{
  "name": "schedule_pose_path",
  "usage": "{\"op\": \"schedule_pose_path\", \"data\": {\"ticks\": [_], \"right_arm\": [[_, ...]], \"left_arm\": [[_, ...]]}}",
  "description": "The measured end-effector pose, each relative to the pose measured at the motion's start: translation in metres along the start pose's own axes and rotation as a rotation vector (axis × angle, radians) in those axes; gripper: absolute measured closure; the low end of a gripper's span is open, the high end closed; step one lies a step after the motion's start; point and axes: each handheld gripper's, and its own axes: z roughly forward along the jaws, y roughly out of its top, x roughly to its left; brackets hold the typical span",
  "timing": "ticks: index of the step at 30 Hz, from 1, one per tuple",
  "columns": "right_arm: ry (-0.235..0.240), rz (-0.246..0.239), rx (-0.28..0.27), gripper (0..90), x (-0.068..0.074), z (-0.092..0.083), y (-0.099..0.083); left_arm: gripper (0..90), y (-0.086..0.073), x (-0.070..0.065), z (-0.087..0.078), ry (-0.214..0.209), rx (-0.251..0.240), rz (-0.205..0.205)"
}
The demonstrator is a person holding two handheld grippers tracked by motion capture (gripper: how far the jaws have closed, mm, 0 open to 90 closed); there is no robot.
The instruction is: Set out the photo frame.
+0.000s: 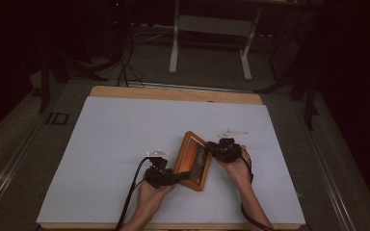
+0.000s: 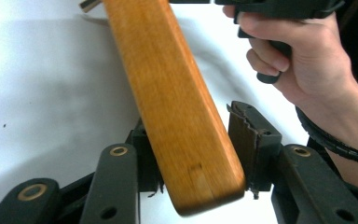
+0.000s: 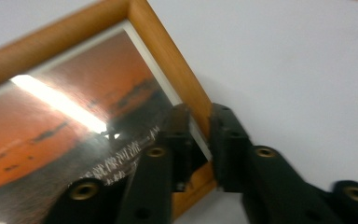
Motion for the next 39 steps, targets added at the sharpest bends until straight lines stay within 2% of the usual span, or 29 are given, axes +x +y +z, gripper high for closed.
{"op": "schedule_pose_path", "data": {"ticks": [3,8,11,18,25,29,30,35,36,37,38,39], "right_arm": [[0.019,0.008,-0.020,63.7,-0.003,-0.010,0.002],[0.001,0.008,-0.051,53.3,-0.006,-0.028,0.005],[-0.018,0.006,-0.066,52.0,-0.008,-0.038,0.006],[-0.035,0.002,-0.109,52.0,-0.011,-0.060,0.006],[-0.045,0.002,-0.147,54.1,-0.015,-0.075,0.004],[-0.044,0.003,-0.148,54.2,-0.017,-0.080,0.003],[-0.044,0.003,-0.148,54.2,-0.017,-0.080,0.003],[-0.021,-0.021,-0.139,54.0,-0.014,-0.079,0.003],[-0.021,-0.021,-0.139,54.0,-0.014,-0.079,0.003],[-0.015,-0.034,-0.136,53.6,-0.012,-0.078,0.003],[-0.015,-0.034,-0.136,53.6,-0.012,-0.078,0.003],[-0.012,-0.035,-0.133,53.3,-0.011,-0.078,0.003]], "left_arm": [[60.4,0.001,-0.002,0.001,0.000,-0.012,-0.003],[63.9,0.005,-0.008,0.005,0.002,-0.020,0.014],[65.5,0.008,-0.013,0.006,-0.001,-0.020,0.045],[68.8,0.012,-0.020,0.009,-0.014,-0.037,0.061],[69.5,0.024,-0.023,-0.002,-0.009,-0.070,0.099],[69.5,0.037,-0.022,-0.015,0.005,-0.074,0.150],[69.5,0.037,-0.022,-0.015,0.005,-0.074,0.150],[69.5,0.052,-0.020,-0.033,0.025,-0.059,0.212],[69.4,0.052,-0.020,-0.033,0.025,-0.059,0.212],[69.5,0.058,-0.020,-0.040,0.038,-0.050,0.248],[69.4,0.058,-0.020,-0.040,0.038,-0.050,0.248],[69.4,0.062,-0.020,-0.045,0.049,-0.039,0.273]]}}
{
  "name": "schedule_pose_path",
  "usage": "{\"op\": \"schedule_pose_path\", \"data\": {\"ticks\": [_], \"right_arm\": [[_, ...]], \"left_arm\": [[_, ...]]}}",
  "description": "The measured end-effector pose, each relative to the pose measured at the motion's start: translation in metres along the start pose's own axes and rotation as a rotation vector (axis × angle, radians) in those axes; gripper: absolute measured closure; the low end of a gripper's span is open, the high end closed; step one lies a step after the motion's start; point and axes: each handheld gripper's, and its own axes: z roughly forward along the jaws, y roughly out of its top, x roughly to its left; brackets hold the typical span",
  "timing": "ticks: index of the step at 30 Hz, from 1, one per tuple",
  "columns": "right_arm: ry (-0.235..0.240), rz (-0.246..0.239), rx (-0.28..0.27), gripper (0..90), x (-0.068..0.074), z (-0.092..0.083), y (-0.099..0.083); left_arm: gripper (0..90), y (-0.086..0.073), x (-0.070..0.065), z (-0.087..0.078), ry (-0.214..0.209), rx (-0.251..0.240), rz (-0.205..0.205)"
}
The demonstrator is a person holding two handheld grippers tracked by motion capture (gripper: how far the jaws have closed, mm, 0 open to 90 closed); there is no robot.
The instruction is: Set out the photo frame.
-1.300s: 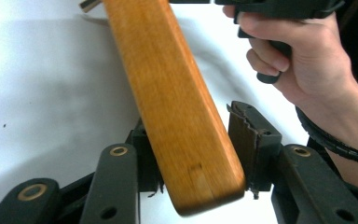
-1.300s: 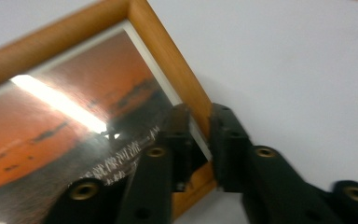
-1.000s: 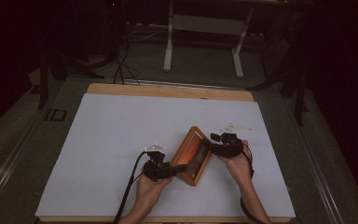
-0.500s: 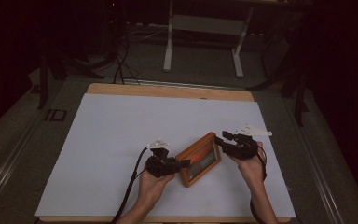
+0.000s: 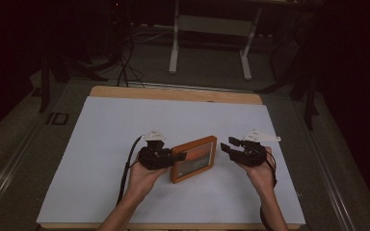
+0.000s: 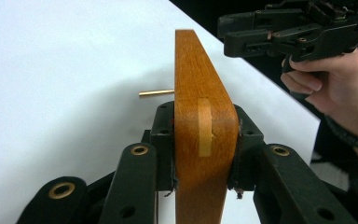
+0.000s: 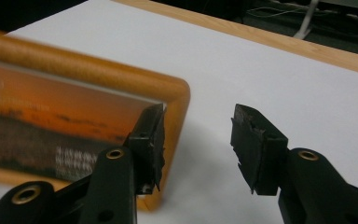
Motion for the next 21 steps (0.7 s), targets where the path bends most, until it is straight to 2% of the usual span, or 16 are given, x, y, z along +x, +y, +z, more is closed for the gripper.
{"op": "schedule_pose_path", "data": {"ticks": [1,2,3,4,7,8,9,10,11,12,13,14,15,16,21], "right_arm": [[0.005,-0.008,0.002,52.8,0.001,0.000,0.000],[0.019,-0.023,0.006,52.0,0.003,0.001,0.001],[0.019,-0.023,0.006,52.0,0.003,0.001,0.001],[0.031,-0.038,0.009,51.8,0.006,0.002,0.002],[0.046,-0.050,0.017,51.8,0.009,0.003,0.003],[0.063,-0.062,0.024,51.9,0.011,0.006,0.005],[0.063,-0.062,0.024,51.9,0.011,0.006,0.005],[0.083,-0.076,0.034,51.9,0.015,0.008,0.006],[0.083,-0.076,0.034,51.9,0.015,0.008,0.006],[0.105,-0.096,0.042,51.4,0.019,0.011,0.007],[0.105,-0.096,0.042,51.4,0.019,0.011,0.007],[0.126,-0.114,0.045,50.5,0.024,0.015,0.009],[0.126,-0.114,0.045,50.5,0.024,0.015,0.009],[0.147,-0.131,0.047,49.9,0.029,0.018,0.011],[0.195,-0.169,0.046,47.2,0.037,0.023,0.016]], "left_arm": [[69.4,0.003,0.001,-0.004,0.007,0.004,0.018],[69.4,0.009,0.002,-0.011,0.019,0.016,0.056],[69.4,0.009,0.002,-0.011,0.019,0.016,0.056],[69.4,0.014,0.004,-0.020,0.038,0.020,0.087],[69.4,0.019,0.006,-0.029,0.043,0.023,0.105],[69.4,0.025,0.009,-0.038,0.037,0.027,0.120],[69.4,0.025,0.009,-0.038,0.037,0.027,0.120],[69.4,0.030,0.011,-0.046,0.025,0.033,0.138],[69.4,0.030,0.011,-0.046,0.025,0.033,0.138],[69.3,0.033,0.014,-0.049,0.013,0.057,0.168],[69.3,0.033,0.014,-0.049,0.013,0.057,0.168],[69.3,0.032,0.014,-0.047,0.005,0.087,0.184],[69.3,0.032,0.014,-0.047,0.005,0.087,0.184],[69.3,0.028,0.012,-0.043,-0.003,0.094,0.211],[69.0,0.027,0.013,-0.040,-0.034,0.066,0.212]]}}
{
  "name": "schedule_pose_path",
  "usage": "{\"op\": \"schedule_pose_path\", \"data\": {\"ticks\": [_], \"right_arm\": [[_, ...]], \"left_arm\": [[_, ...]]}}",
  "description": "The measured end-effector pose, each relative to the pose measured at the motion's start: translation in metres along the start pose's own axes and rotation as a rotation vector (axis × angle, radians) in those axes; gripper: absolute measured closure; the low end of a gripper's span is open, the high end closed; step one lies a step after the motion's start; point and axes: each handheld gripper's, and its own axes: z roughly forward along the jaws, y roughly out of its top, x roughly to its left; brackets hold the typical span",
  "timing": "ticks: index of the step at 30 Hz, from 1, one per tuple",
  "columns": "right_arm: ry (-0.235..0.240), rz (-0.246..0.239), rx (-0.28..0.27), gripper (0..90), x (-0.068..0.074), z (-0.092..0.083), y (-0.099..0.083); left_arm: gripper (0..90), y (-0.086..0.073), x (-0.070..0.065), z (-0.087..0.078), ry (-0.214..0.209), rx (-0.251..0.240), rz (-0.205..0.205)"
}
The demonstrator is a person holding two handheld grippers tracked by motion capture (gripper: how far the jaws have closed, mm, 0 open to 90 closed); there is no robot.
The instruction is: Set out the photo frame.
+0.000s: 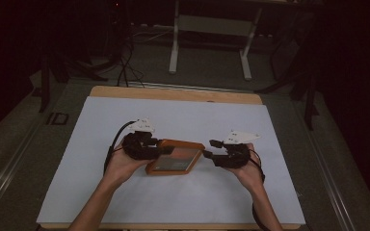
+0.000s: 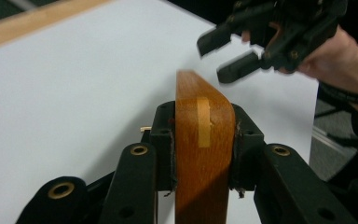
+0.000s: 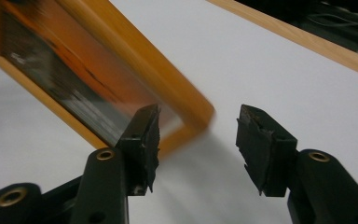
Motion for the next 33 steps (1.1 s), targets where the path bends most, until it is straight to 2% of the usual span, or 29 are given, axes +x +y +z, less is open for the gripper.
{"op": "schedule_pose_path", "data": {"ticks": [3,6,8,9,10,11,14,15,17,22,25,28,32,33], "right_arm": [[0.044,-0.039,-0.007,44.4,0.005,0.004,0.006],[0.062,-0.055,-0.009,43.2,0.007,0.006,0.009],[0.080,-0.068,-0.012,42.8,0.009,0.007,0.012],[0.092,-0.082,-0.011,42.8,0.010,0.009,0.014],[0.092,-0.082,-0.011,42.8,0.010,0.009,0.014],[0.102,-0.101,-0.009,42.8,0.011,0.011,0.016],[0.111,-0.115,-0.008,42.0,0.012,0.013,0.018],[0.121,-0.123,-0.010,41.2,0.012,0.014,0.019],[0.138,-0.136,-0.012,39.6,0.013,0.015,0.022],[0.179,-0.155,-0.024,37.2,0.013,0.020,0.026],[0.191,-0.163,-0.025,40.3,0.014,0.020,0.026],[0.188,-0.184,-0.015,48.5,0.016,0.018,0.022],[0.195,-0.191,-0.018,55.8,0.015,0.014,0.019],[0.198,-0.215,-0.016,60.4,0.016,0.011,0.018]], "left_arm": [[68.9,0.001,0.003,0.002,-0.010,-0.017,-0.005],[68.8,0.002,0.003,0.003,-0.015,-0.015,0.007],[68.6,0.004,0.002,0.004,-0.021,-0.008,0.021],[68.5,0.006,0.001,0.005,-0.029,-0.001,0.041],[68.5,0.006,0.001,0.005,-0.029,-0.001,0.041],[68.5,0.009,0.001,0.008,-0.037,0.005,0.064],[68.4,0.011,0.000,0.009,-0.043,0.010,0.075],[68.2,0.016,-0.003,0.012,-0.057,0.020,0.103],[67.3,0.018,-0.005,0.016,-0.086,0.020,0.121],[65.2,0.025,-0.010,0.026,-0.112,0.030,0.139],[64.5,0.028,-0.011,0.029,-0.115,0.037,0.145],[63.6,0.030,-0.013,0.036,-0.111,0.065,0.151],[60.0,0.031,-0.013,0.039,-0.097,0.081,0.158],[55.8,0.031,-0.012,0.040,-0.090,0.075,0.147]]}}
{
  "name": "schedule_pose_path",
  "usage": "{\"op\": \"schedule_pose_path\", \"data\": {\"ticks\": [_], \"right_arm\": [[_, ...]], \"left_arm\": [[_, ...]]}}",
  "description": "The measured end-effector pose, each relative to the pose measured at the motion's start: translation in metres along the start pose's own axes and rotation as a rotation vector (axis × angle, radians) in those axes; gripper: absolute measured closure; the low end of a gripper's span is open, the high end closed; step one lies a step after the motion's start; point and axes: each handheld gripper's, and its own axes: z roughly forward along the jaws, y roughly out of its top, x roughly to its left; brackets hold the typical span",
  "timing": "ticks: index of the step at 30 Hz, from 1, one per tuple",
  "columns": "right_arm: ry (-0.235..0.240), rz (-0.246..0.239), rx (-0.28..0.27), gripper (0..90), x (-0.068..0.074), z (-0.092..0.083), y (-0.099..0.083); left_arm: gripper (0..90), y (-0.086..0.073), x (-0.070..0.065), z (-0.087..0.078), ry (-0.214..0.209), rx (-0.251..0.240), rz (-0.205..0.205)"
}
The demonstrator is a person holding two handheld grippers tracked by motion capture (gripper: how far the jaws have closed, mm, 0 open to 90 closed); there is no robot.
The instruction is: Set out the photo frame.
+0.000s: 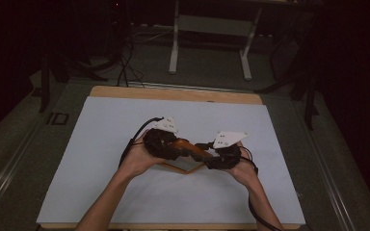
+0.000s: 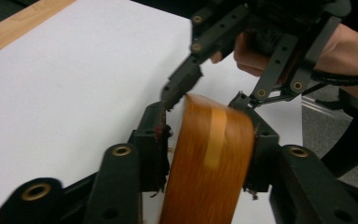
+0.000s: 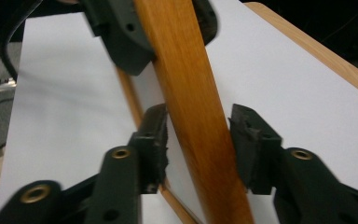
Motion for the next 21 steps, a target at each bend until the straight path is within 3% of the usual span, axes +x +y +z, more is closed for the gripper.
{"op": "schedule_pose_path", "data": {"ticks": [8,18,21], "right_arm": [[-0.026,-0.058,0.022,66.3,0.007,-0.002,0.002],[-0.037,-0.058,0.021,68.5,0.008,-0.008,-0.005],[-0.031,-0.055,0.021,68.6,0.006,-0.012,-0.009]], "left_arm": [[40.8,0.000,0.003,-0.007,0.005,-0.054,-0.016],[38.7,-0.013,0.010,-0.027,0.024,-0.154,-0.047],[37.6,-0.024,0.015,-0.033,0.039,-0.205,-0.086]]}}
